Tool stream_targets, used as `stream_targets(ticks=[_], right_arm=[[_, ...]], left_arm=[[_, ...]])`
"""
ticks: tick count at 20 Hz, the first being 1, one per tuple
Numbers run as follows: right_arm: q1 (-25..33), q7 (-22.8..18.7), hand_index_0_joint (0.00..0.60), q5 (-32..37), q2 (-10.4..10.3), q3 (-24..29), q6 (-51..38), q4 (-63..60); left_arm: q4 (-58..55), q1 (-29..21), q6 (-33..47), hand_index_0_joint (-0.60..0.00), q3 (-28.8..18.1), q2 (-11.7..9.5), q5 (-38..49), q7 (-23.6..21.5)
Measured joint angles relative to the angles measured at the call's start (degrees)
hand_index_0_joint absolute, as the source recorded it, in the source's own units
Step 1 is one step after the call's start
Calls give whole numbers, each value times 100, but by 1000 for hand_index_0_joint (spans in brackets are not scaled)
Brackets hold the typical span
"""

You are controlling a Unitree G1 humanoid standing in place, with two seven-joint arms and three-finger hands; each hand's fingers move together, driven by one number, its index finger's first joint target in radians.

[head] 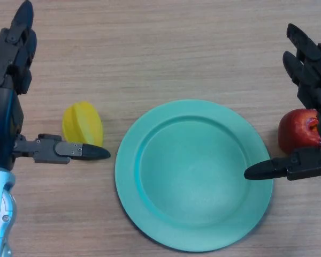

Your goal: Pick up the yellow starfruit and place it on the plate

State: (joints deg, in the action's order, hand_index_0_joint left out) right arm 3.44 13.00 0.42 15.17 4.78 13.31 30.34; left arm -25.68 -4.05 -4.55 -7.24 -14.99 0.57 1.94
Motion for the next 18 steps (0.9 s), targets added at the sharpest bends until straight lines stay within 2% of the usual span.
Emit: stream_targets(ticks=[11, 16, 18], right_arm=[[158, -168, 0, -1, 0, -6, 0, -172], [126, -166, 0, -2, -2, -18, -1, -175], [116, -166, 0, -1, -12, -26, -1, -172]], left_arm=[[38, 19, -13, 0, -67, -5, 113, 120], [974, -194, 48, 0, -174, -25, 41, 66], [1489, -294, 100, 0, -174, -102, 40, 18]])
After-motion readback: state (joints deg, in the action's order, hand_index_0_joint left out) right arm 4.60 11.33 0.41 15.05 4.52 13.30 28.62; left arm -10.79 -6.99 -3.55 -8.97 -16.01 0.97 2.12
